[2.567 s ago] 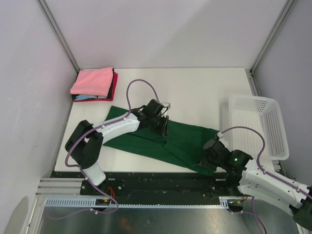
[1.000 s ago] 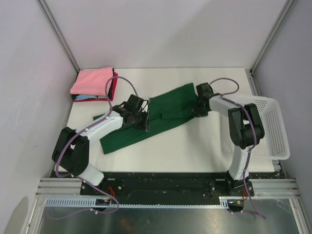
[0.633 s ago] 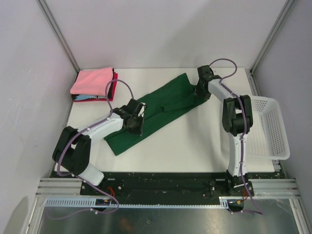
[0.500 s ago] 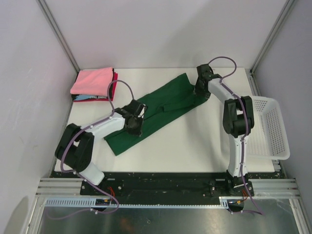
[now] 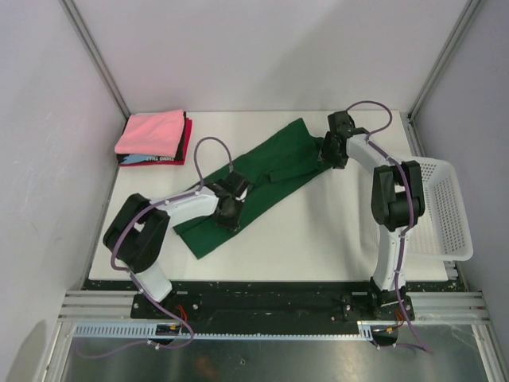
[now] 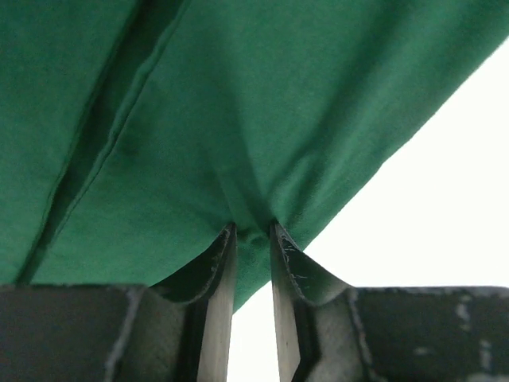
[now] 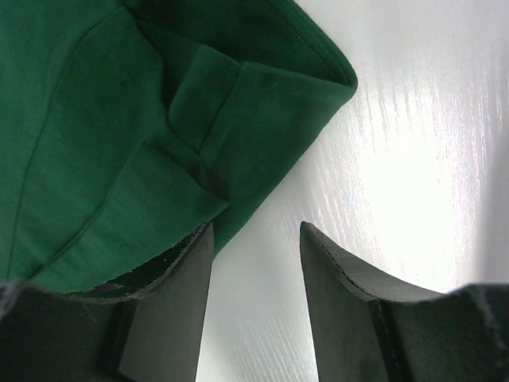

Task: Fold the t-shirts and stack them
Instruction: Rotate the tshirt 85 degrees

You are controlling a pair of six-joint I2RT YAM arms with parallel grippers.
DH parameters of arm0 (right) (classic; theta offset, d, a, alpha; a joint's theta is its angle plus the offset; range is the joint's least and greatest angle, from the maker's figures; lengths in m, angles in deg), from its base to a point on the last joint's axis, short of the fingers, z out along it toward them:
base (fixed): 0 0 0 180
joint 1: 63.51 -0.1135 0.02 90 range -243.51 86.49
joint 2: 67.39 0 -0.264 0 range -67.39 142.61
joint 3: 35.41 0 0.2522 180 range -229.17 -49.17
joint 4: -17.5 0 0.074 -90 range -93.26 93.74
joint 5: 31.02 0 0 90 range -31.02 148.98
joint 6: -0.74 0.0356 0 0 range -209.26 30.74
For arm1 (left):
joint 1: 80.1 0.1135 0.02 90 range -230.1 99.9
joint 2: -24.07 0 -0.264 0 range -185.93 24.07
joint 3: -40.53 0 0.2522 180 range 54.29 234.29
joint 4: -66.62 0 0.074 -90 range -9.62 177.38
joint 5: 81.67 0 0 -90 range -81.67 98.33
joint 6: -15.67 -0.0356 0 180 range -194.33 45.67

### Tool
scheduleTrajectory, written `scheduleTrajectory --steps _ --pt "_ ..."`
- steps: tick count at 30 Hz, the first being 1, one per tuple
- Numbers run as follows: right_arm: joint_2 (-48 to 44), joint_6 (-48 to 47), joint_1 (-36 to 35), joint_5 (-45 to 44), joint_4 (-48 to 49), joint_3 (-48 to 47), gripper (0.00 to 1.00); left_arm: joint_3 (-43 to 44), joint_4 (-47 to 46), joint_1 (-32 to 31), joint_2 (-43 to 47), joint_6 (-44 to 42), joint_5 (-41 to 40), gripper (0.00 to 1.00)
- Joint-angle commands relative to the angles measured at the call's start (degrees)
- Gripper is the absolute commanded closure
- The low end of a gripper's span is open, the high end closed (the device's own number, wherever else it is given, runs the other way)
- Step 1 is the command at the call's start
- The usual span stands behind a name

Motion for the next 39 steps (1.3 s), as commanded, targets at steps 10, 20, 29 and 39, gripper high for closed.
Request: scheduleTrajectory --steps 10,20,29,39 --pt "7.6 2.8 3.7 -0.7 3.5 -8.7 0.49 13.2 -1.4 -16.5 -9.0 14.3 14.6 0.73" --pt "12.3 1.9 4.9 -1.5 1.1 -17.7 0.48 27.1 -5.6 -21.7 -18.8 19.4 20.6 0.73" --pt "-1.3 4.3 3.8 0.7 2.4 -4.5 0.48 23.2 -5.5 -21.4 -10.6 16.8 16.0 0.73" --pt "-7.0 7.3 -2.9 4.4 7.4 6.1 0.52 3.0 -4.6 -17.0 5.4 15.3 1.4 0.73"
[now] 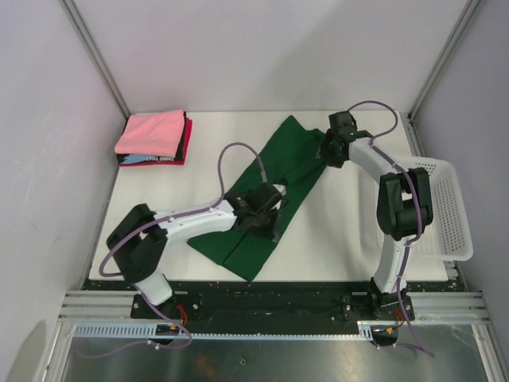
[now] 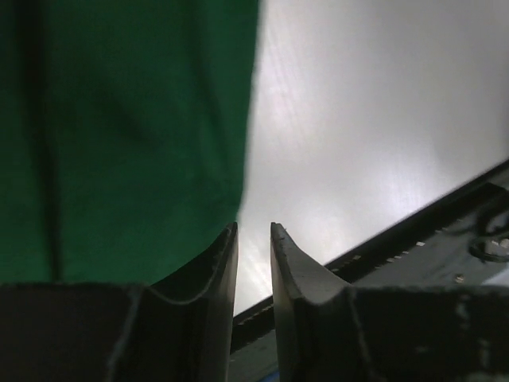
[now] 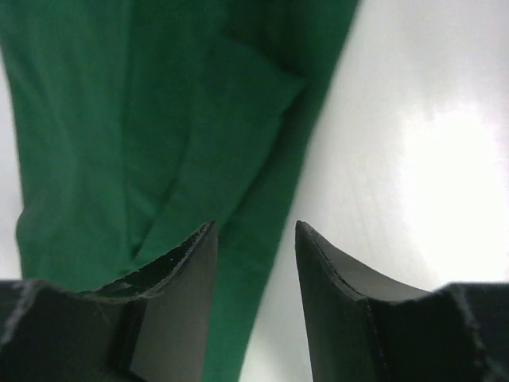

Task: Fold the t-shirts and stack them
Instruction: Rotate the tshirt 85 degrees

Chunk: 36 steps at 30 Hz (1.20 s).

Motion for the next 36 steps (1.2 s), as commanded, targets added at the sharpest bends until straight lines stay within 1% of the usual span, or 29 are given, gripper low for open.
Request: scheduleTrajectory --steps 1,5,11,15,19,24,29,31,36 --pt "0.2 2.2 -3.0 2.6 4.3 0.5 0.54 -6.1 0.8 1.8 5.7 -1.3 -8.6 0.73" --pt "4.6 3.5 -3.4 4.4 5.4 -1.1 0.61 -10.2 0.8 2.3 8.2 -1.6 -10.6 0.73" --pt "11.0 3.8 -2.6 4.1 4.4 -5.9 0.73 -13.4 0.8 2.3 8.2 -2.2 -9.6 0.73" --pt "14.2 3.7 -1.7 3.7 3.7 -8.5 0.77 -12.9 0.7 1.6 6.3 -2.8 -8.4 0.73" --pt "17.2 3.2 -0.8 3.0 2.5 -11.8 0.78 -10.2 0.6 0.3 3.3 -3.4 -7.1 0.74" --pt "20.8 2.0 1.0 1.9 1.3 -16.8 0.79 -5.7 -0.2 -0.7 -1.7 -3.3 -4.5 0.75" --pt "24.4 0.4 2.8 2.2 0.0 -22.9 0.78 1.3 -1.6 -2.3 -8.6 -2.7 -1.0 0.76" --pt "25.7 -0.5 3.4 3.1 -1.2 -25.8 0.76 4.9 -2.1 -3.0 -11.8 -2.2 0.5 0.76" --pt "25.7 -2.2 3.6 6.5 -6.2 -31.6 0.64 13.9 -4.0 -5.4 -19.4 -0.2 4.5 0.78"
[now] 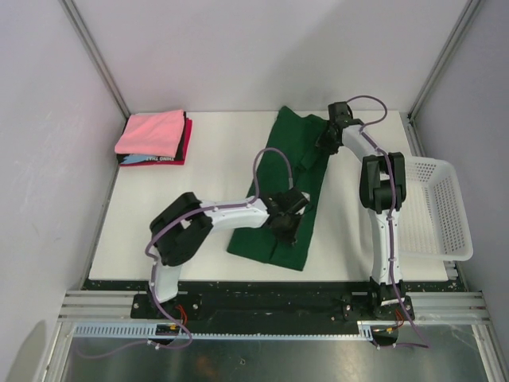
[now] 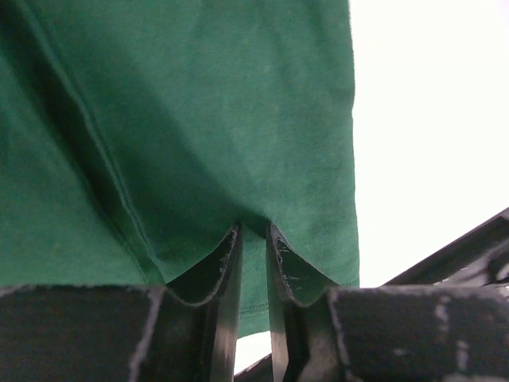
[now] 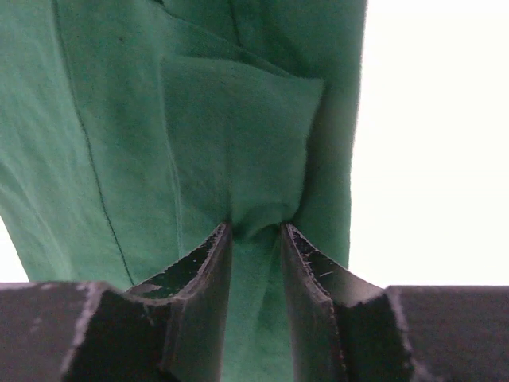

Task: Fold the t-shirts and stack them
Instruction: Rotate the tshirt 85 degrees

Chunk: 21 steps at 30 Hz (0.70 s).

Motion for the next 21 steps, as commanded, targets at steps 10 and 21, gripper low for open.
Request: scheduleTrajectory --steps 10,21 --pt "-13.9 -4.0 0.1 4.9 -10.0 0.8 0.61 7.2 -4.2 -2.9 -1.6 2.0 4.8 0.77" --pt "-47.0 5.3 -5.9 5.7 0.0 41.1 0.64 -6.9 -4.5 1.5 20.5 1.8 0.7 0.68"
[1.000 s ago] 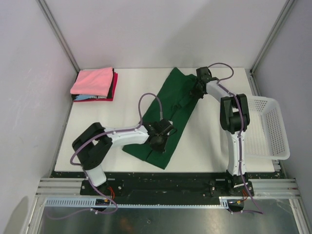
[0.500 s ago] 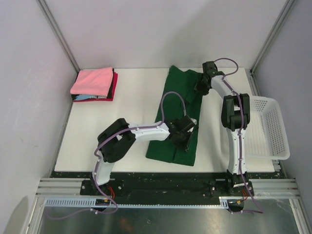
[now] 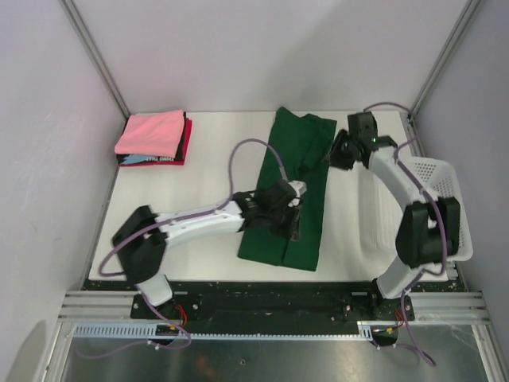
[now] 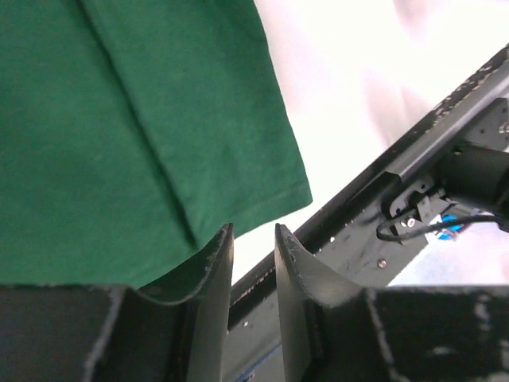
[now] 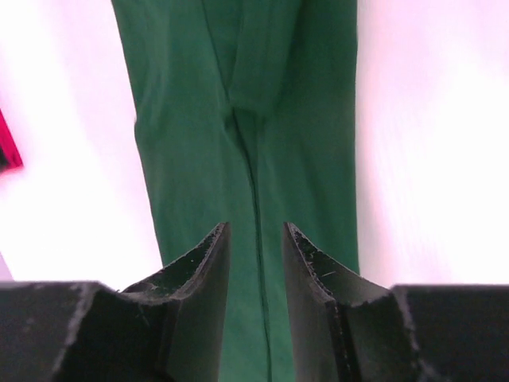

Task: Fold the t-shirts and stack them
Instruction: Rotate the tshirt 85 degrees, then grab the bottom of the folded rectangular tshirt with both arms

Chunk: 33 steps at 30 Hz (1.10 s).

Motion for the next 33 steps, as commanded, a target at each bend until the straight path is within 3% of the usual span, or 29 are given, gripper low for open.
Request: scheduleTrajectory --steps 1,7,15,23,33 --pt "-13.2 4.9 -7.7 -2.8 3.3 15.0 0.63 -7.3 -0.8 4.1 11.9 -0.2 -2.7 0.67" --pt "-28.0 11.0 -19.9 -10.2 3.5 33.8 0.64 -18.6 -0.9 10.5 23.6 -1.3 -3.2 0.65" --pt "-41.7 17.9 -26.7 -10.9 -2.0 48.1 0.64 -31.8 -3.7 13.6 33.5 0.5 -5.5 0.63" --pt "-43.5 21.2 -27.9 -7.1 1.5 56.2 0.67 -37.8 -5.9 14.4 36.2 1.5 -6.8 0.63" --pt "-40.0 24.0 -30.7 -4.0 6.9 59.4 0.67 -39.5 -7.7 14.8 35.3 0.8 -6.6 0.63"
